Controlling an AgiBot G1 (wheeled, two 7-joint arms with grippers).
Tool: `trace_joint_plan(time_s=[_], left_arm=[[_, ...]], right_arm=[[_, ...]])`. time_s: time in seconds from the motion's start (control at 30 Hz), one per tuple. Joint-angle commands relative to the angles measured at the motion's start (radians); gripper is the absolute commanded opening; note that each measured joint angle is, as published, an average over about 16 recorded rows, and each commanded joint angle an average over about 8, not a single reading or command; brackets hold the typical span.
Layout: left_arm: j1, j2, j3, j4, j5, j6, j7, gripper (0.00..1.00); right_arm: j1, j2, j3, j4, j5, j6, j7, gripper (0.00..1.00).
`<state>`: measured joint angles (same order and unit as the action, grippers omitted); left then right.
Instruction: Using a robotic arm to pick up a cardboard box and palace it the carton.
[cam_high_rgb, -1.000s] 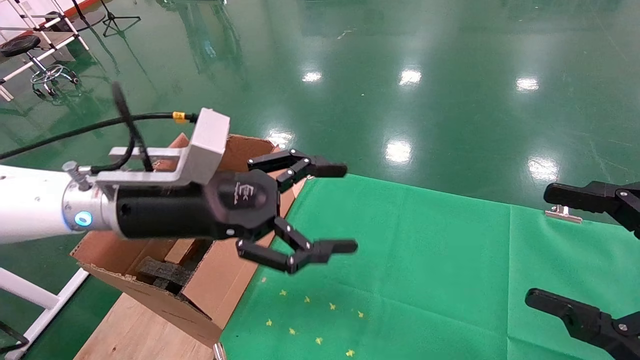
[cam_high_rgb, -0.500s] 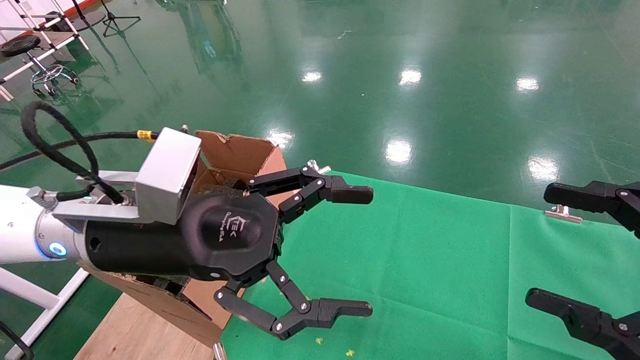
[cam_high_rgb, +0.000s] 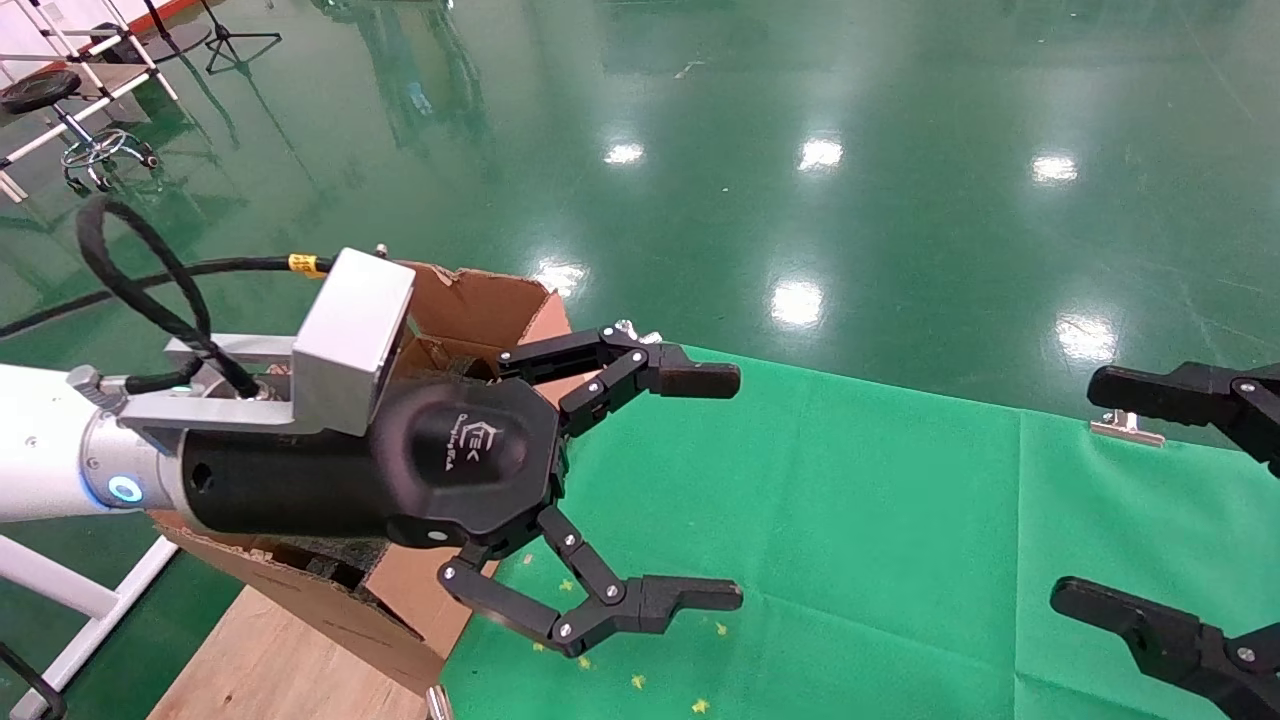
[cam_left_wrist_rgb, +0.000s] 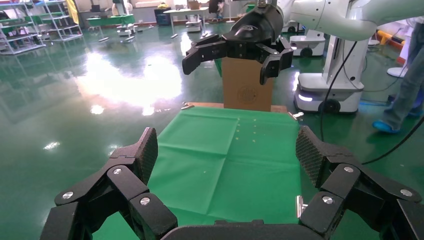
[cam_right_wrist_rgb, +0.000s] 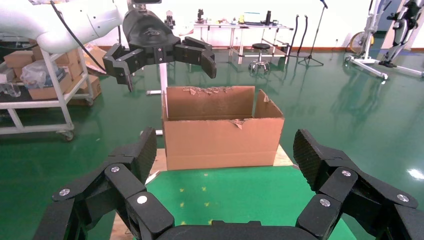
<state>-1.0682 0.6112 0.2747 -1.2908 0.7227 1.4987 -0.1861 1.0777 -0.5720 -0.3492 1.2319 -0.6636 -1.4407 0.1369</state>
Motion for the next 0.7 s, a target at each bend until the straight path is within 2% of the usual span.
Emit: trace_joint_plan(time_s=[0.03, 0.7], left_arm=[[-0.001, 0.000, 0.001, 0.002, 0.002, -0.001, 0.000, 1.00], [-0.006, 0.000, 0.005, 0.007, 0.007, -0.003, -0.002, 1.00]], right_arm=[[0.000, 0.000, 0.000, 0.000, 0.000, 0.000, 0.000, 1.00], [0.000, 0.000, 0.000, 0.000, 0.000, 0.000, 0.000, 1.00]])
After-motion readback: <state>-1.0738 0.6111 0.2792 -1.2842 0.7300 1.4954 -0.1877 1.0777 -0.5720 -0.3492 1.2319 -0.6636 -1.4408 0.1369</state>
